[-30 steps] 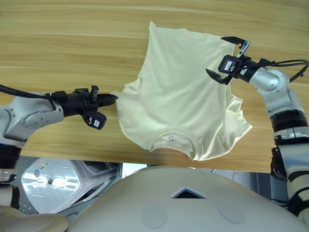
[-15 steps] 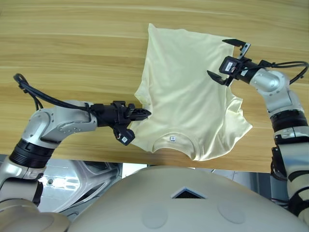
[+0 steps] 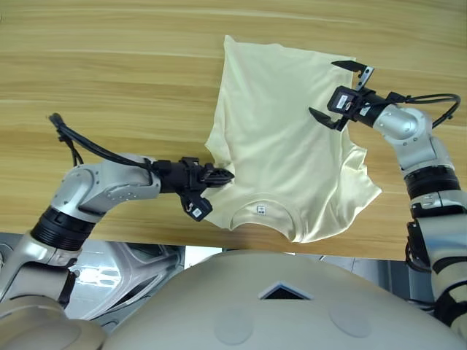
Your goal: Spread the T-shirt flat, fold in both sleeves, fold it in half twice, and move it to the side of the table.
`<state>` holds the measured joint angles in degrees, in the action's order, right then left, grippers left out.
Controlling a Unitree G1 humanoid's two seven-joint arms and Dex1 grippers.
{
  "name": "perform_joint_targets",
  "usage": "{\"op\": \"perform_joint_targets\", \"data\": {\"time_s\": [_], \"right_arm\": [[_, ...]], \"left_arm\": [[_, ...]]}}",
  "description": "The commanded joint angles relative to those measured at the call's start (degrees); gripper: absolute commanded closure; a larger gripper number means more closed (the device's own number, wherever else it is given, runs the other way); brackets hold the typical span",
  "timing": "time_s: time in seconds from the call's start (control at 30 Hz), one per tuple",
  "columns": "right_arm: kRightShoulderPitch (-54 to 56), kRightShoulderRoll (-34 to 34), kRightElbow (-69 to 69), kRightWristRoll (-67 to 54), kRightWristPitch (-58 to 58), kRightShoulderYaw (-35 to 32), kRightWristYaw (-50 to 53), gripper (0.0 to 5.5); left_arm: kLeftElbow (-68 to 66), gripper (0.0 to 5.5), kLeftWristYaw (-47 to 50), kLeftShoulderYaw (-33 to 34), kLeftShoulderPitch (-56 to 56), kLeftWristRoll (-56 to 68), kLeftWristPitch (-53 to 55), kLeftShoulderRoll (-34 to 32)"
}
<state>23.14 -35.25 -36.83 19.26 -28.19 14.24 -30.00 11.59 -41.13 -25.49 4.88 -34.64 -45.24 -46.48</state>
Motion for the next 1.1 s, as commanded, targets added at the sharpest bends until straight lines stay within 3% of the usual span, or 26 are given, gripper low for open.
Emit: {"op": "perform_joint_targets", "data": {"time_s": [0.03,0.5,0.77,0.9,1.1], "right_arm": [[1.36,-0.07,0.10,0.14,-0.11,0.12,-0.18,0.10],[1.11,0.51,0.31,-0.01,0.34,0.26,-0.55,0.10],[1.24,0.58,0.10,-0.05,0.25,0.27,-0.62,0.10],[1.40,0.43,0.11,-0.03,0.22,0.20,-0.64,0.10],[1.46,0.50,0.19,0.01,0.13,0.32,-0.79,0.10]], "left_arm": [[-0.25,4.25,-0.74,-1.34,1.28,-0.43,1.32,1.57],[0.92,2.03,3.26,1.93,1.79,5.19,4.64,5.49],[-1.38,0.66,6.49,14.70,2.82,20.42,4.50,1.24],[-18.98,0.11,13.88,19.45,7.33,6.89,2.63,-4.97],[-36.18,0.11,20.95,10.65,10.33,-6.55,-0.72,-3.82]]}}
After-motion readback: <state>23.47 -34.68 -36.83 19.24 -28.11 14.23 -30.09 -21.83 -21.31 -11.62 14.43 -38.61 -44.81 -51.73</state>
